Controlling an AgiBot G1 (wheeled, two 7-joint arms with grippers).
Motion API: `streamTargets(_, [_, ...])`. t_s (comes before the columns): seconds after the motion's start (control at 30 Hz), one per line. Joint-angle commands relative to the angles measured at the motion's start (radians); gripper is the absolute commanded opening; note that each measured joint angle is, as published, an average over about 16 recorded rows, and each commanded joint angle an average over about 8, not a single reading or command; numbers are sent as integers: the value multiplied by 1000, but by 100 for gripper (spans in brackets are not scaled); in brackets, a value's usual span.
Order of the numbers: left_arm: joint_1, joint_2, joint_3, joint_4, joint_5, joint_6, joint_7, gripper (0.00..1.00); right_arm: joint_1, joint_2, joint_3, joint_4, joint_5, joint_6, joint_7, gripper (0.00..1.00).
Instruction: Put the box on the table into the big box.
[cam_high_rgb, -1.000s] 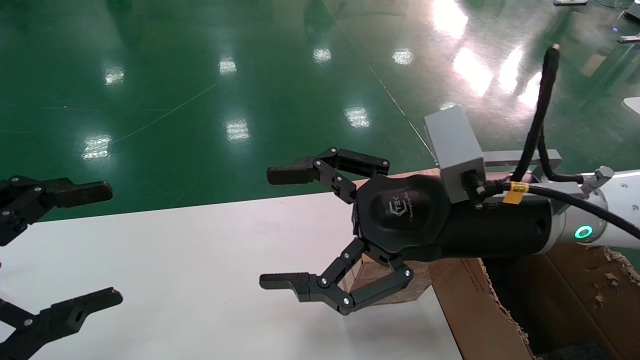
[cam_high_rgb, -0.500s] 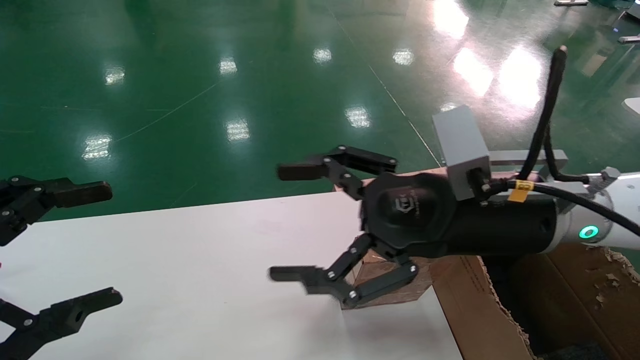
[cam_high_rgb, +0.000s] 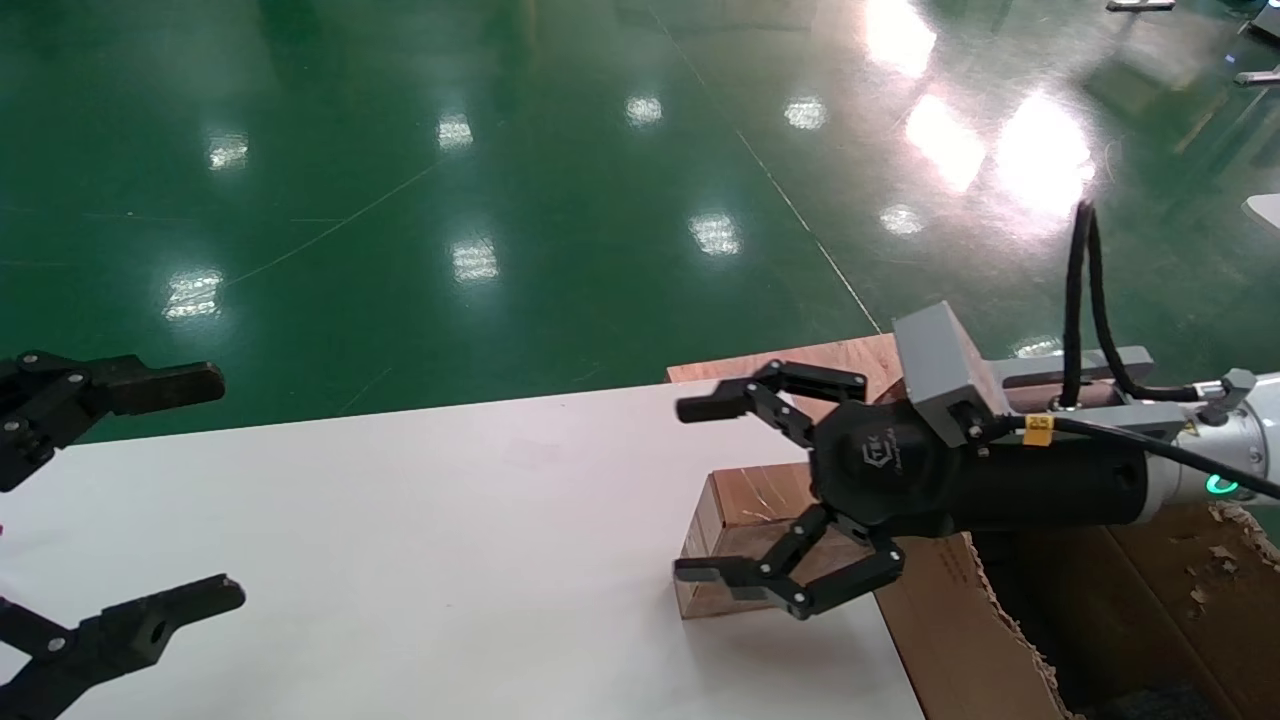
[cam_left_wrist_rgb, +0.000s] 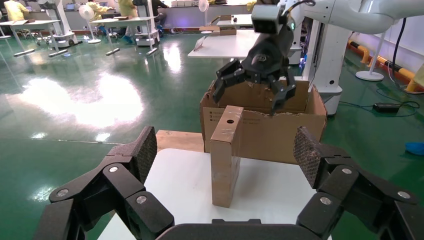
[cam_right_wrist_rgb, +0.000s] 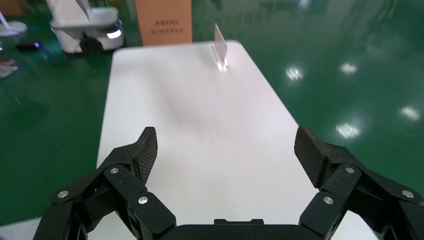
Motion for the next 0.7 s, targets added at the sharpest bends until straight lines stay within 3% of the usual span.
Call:
streamTargets(0.03, [0, 0, 0, 0, 0, 0, 0, 0, 14, 15, -31, -29, -7, -1, -21, 100])
streamTargets(0.37, [0, 0, 0, 0, 0, 0, 0, 0, 66, 23, -99, -131, -22, -2, -73, 100])
streamTargets(0.7, [0, 0, 0, 0, 0, 0, 0, 0, 58, 24, -100, -110, -22, 15, -72, 100])
